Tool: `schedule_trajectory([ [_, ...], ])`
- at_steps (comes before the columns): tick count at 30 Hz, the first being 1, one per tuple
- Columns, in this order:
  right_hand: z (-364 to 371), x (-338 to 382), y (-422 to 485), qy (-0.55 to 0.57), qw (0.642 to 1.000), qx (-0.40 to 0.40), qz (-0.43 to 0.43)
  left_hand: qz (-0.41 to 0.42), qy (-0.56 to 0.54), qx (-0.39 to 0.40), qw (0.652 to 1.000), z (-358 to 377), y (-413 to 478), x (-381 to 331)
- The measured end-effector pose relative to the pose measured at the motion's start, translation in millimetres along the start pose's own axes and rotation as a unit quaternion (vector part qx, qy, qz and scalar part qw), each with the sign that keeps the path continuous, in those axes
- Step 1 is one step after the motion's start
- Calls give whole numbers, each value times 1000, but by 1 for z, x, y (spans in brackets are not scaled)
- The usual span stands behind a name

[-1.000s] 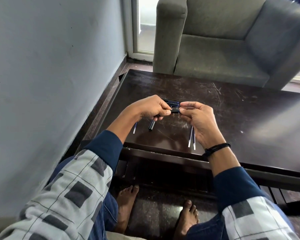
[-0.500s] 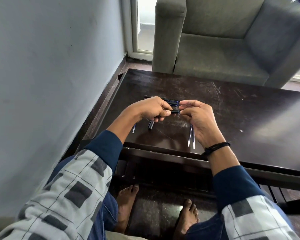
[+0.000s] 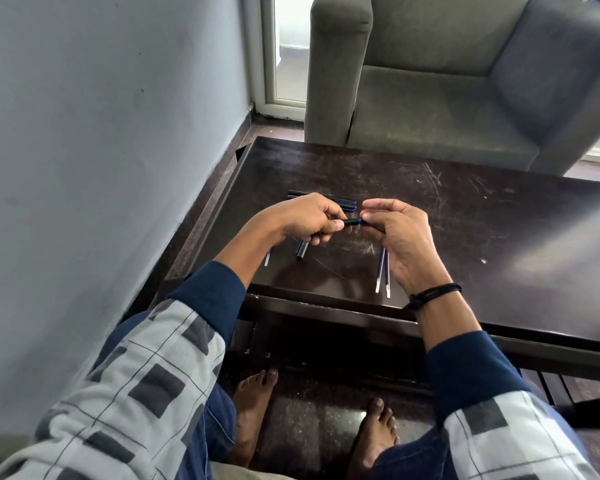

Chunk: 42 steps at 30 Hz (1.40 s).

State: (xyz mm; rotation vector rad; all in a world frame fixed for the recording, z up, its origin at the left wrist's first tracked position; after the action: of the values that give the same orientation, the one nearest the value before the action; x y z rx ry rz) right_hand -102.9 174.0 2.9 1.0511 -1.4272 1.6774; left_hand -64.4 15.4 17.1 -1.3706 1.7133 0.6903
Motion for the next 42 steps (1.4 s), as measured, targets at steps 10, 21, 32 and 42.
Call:
schedule_trajectory([
  [10, 0, 2, -2, -1, 1000, 4, -7, 2, 2, -1, 1000, 3, 0, 0],
  [21, 2, 0, -2, -1, 1000, -4, -2, 5, 0, -9, 1000, -1, -2, -2],
  [32, 1, 1, -5, -8, 1000, -3, -2, 8, 3, -17, 1000, -4, -2, -4],
  [42, -3, 0, 3, -27, 1000, -10, -9, 14, 0, -21, 1000, -3, -1, -3],
])
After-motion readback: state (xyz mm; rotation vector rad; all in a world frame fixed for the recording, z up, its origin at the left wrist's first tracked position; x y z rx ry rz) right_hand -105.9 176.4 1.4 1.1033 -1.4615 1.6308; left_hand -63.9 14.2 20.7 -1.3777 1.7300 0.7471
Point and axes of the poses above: each hand's wrist, its own y-axis towards the middle knuckle, its own z-axis out of the palm, x = y × z, the point moved 7 cm from there along y, towards the middle knuckle, and after that the axes turned 15 degrees about z, right-handed, at the moved point
